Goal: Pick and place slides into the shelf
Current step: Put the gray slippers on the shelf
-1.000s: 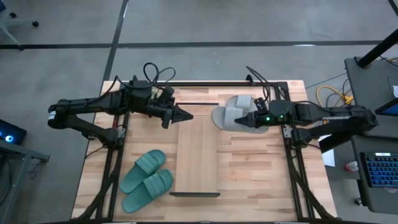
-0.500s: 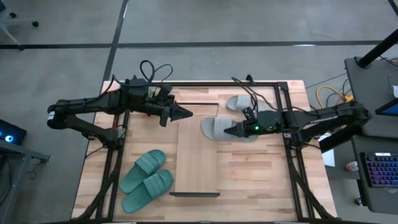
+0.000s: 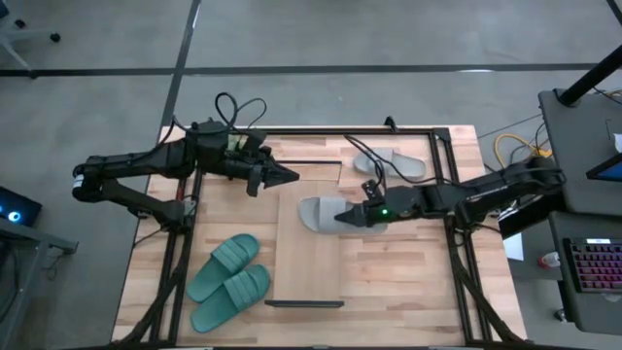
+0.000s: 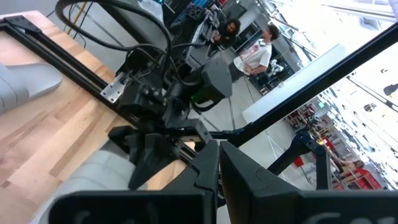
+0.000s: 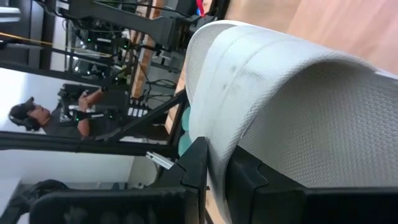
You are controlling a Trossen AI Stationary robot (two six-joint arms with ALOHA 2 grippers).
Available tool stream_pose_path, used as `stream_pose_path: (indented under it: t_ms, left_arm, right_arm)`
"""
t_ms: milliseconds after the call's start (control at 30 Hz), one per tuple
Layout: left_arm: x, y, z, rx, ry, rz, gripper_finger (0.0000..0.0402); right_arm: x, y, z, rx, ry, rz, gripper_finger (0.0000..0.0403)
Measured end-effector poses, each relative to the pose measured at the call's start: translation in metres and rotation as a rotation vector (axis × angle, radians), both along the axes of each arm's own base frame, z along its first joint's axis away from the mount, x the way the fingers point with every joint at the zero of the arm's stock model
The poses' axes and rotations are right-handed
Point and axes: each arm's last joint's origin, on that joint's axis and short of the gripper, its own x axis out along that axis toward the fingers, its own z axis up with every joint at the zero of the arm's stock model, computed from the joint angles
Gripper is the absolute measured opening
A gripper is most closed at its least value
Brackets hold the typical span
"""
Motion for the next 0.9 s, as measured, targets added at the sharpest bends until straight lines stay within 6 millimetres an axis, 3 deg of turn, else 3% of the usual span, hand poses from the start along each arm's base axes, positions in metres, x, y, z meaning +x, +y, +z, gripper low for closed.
stream_pose_path:
  t_ms: [367,700,900]
  left_arm:
    - [0.0,0.0,0.0,-0.001,-0.004,0.0,0.0]
    - [0.0,0.0,0.0,-0.004,-0.004,-0.001,0.0]
    - [0.0,0.0,0.0,-0.008,-0.003,-0.002,0.0]
  right_arm:
    - [0.02,-0.005,-0.01,-0.008,0.039,-0.011,0.0034]
    - [0.051,-0.025,-0.008,-0.015,0.062,0.038,0.0034]
    - [0.067,-0.027,-0.011,-0.019,0.075,0.059,0.0034]
